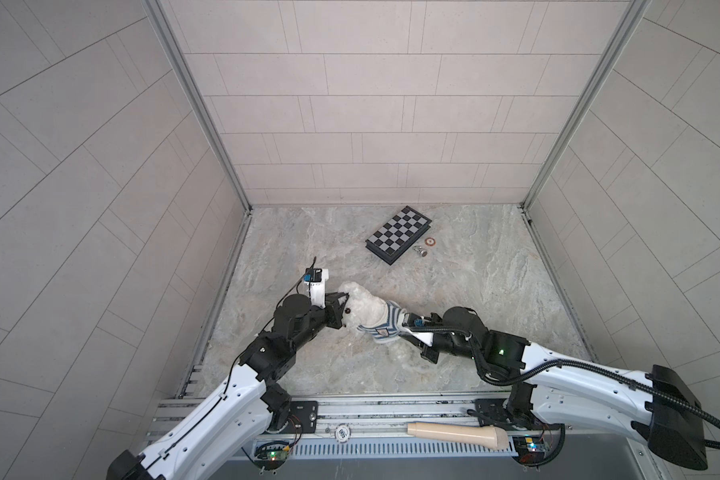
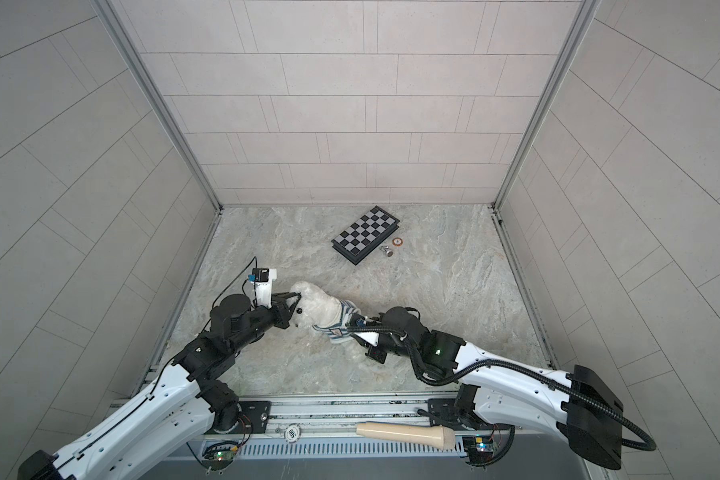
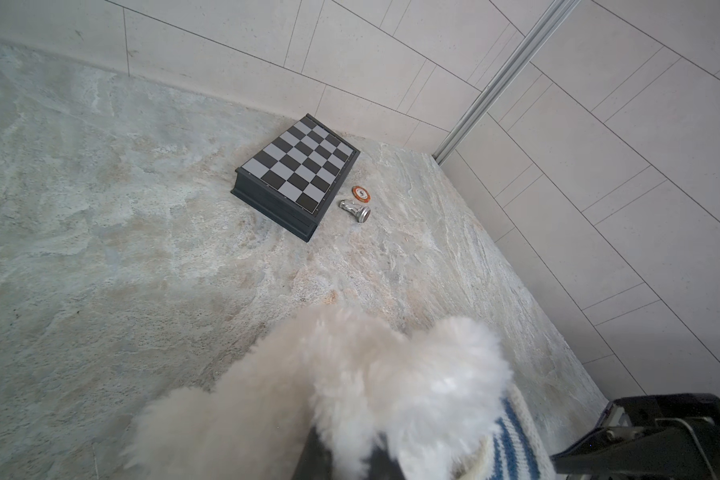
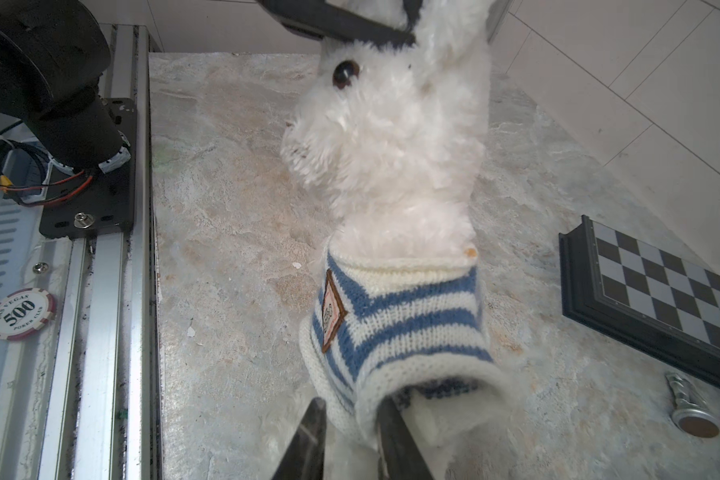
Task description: Dress the teddy bear
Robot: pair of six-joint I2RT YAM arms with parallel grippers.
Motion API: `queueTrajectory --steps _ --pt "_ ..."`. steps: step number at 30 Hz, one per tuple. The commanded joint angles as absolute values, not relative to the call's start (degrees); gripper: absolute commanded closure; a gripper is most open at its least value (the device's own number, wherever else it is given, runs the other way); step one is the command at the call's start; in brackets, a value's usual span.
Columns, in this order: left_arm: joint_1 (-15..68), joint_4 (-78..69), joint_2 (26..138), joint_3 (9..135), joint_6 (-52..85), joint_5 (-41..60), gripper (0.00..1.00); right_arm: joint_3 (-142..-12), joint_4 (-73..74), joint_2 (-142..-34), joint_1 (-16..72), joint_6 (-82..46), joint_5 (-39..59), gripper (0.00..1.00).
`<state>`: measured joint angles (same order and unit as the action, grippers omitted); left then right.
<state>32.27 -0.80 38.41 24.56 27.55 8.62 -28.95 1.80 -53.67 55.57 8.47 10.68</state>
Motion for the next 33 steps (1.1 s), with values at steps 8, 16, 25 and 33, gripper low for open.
queueTrajectory --steps 8,16,25,33 --pt "32.0 -5.26 38.14 23.9 25.31 11.51 1.0 -30.16 -0.72 -48.79 46.97 0.28 13.43 0.85" --pt "32.0 -5.27 37.97 23.69 25.31 11.7 1.0 -31.78 0.88 -54.24 47.0 1.86 17.53 1.0" --pt "31.99 -5.73 38.96 23.46 25.46 12.21 1.0 -34.75 1.97 -59.97 47.28 3.7 20.83 1.0" --pt "32.04 -5.54 38.63 23.46 25.66 12.3 1.0 -35.16 1.98 -63.06 47.46 3.47 20.59 0.97"
